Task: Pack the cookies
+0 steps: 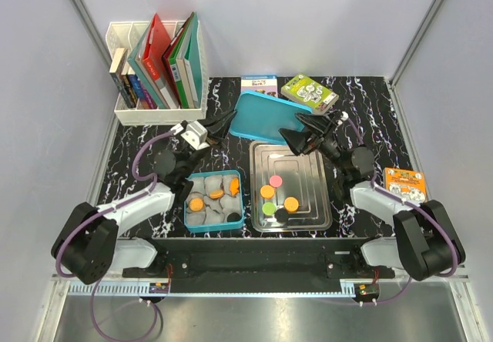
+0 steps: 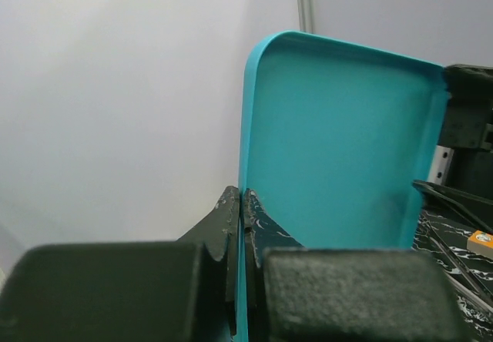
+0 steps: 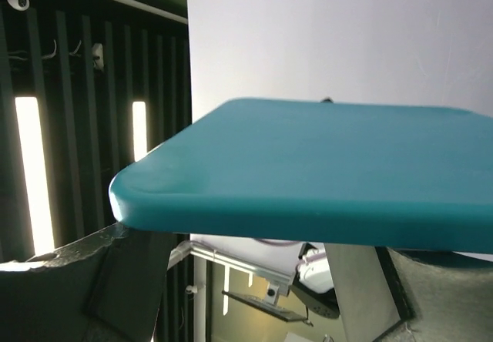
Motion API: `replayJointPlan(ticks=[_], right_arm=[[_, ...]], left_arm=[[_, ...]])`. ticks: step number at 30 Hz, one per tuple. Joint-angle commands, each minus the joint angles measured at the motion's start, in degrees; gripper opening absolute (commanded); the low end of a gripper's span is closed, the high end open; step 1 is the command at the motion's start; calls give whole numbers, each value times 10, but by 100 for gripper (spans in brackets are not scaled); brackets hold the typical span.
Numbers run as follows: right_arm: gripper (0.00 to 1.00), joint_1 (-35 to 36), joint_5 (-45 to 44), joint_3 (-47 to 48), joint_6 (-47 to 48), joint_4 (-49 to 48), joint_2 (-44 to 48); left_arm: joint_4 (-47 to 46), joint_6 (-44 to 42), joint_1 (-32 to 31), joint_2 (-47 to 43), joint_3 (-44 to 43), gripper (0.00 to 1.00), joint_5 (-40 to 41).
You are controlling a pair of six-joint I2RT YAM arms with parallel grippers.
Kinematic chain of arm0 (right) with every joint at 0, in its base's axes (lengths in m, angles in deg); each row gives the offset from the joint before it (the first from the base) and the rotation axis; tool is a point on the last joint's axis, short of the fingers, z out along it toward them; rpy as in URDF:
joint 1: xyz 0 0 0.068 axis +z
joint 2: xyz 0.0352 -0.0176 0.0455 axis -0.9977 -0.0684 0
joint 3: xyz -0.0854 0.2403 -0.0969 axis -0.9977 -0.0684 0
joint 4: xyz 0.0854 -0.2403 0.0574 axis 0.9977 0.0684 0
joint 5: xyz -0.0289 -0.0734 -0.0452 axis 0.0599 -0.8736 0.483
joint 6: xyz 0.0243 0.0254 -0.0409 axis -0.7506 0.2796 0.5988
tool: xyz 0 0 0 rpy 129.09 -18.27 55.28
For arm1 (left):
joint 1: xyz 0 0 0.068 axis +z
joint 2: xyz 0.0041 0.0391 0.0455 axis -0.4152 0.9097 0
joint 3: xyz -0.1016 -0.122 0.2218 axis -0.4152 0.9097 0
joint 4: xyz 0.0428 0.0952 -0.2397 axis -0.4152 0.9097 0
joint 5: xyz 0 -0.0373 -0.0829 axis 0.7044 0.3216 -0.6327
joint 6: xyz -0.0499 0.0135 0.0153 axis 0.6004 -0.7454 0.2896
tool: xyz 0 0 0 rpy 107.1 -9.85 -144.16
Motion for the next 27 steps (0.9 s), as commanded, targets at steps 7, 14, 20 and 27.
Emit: replayJointPlan(ticks=[7, 14, 20, 27], right_arm=[[81, 4, 54, 82, -26, -100, -33], [83, 2, 201, 125, 155, 149, 81], [80, 4, 117, 288, 615, 769, 261], [94, 3, -169, 271, 808, 896, 375]], left_arm=[[-212, -43, -8, -29, 9, 0, 37], [-107, 2, -3, -43, -21, 0, 94], [237, 50, -2, -71, -164, 0, 167], [630, 124, 11, -22, -407, 0, 143]])
